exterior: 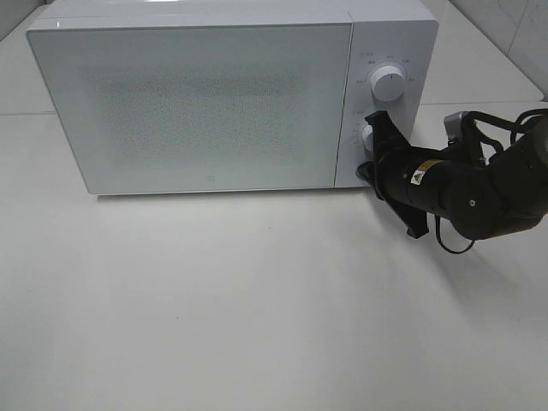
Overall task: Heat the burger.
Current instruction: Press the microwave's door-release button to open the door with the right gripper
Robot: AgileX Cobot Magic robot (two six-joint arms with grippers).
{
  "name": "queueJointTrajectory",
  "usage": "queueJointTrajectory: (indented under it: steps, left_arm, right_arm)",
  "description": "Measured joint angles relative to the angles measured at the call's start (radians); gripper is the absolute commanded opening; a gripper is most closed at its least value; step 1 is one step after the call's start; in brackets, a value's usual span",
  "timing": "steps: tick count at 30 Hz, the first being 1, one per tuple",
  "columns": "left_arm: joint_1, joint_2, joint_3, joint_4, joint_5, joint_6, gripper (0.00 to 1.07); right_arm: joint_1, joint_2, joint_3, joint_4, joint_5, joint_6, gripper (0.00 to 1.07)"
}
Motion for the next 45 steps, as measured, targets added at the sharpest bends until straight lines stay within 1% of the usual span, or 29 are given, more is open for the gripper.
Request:
queueJointTrajectory:
  steps: [9,17,18,19,20,22,31,36,38,40,41,44,45]
  left_arm:
    - [0.0,0.0,0.0,0.0,0.0,0.0,0.0]
    - [0.0,0.0,0.0,0.0,0.0,0.0,0.0]
    - [0.0,0.0,0.0,0.0,0.0,0.0,0.0]
    - [0.0,0.0,0.0,0.0,0.0,0.0,0.0]
    - [0.0,0.0,0.0,0.0,0.0,0.0,0.0]
    - [0.0,0.0,0.0,0.0,0.0,0.0,0.0]
    - [0.0,0.0,0.0,0.0,0.0,0.0,0.0]
    - [0.0,0.0,0.0,0.0,0.0,0.0,0.0]
    - [0.0,0.0,0.0,0.0,0.0,0.0,0.0]
    - [0.0,0.0,0.0,0.0,0.0,0.0,0.0]
    - [0.0,0.0,0.0,0.0,0.0,0.0,0.0]
    - [0.0,0.0,0.0,0.0,0.0,0.0,0.0]
    - [0.0,0.0,0.0,0.0,0.0,0.0,0.0]
  right_arm:
    - [0.002,0.023,-0.006,0.028,-0.027,0.001,0.0]
    - [0.003,0.025,-0.027,0.041,0.004,0.001,0.0]
    - [0.004,0.025,-0.04,0.045,0.058,0.001,0.0]
    - [0.003,0.019,-0.084,0.053,0.204,0.001,0.0]
    - [0.003,0.019,-0.084,0.053,0.204,0.001,0.0]
    - [0.001,0.009,-0.114,0.055,0.288,0.001,0.0]
    - [0.001,0.005,-0.118,0.055,0.295,0.0,0.0]
    - [0.001,-0.012,-0.086,0.055,0.244,0.0,0.0]
    - [0.001,-0.051,-0.029,0.051,0.182,0.0,0.0]
    - [0.002,-0.068,-0.011,0.05,0.173,0.0,0.0]
    - [0.002,-0.105,0.032,0.053,0.102,0.0,0.0]
    - [-0.001,-0.126,0.054,0.058,0.09,-0.002,0.0]
    - [-0.003,-0.162,0.091,0.063,0.077,-0.022,0.0]
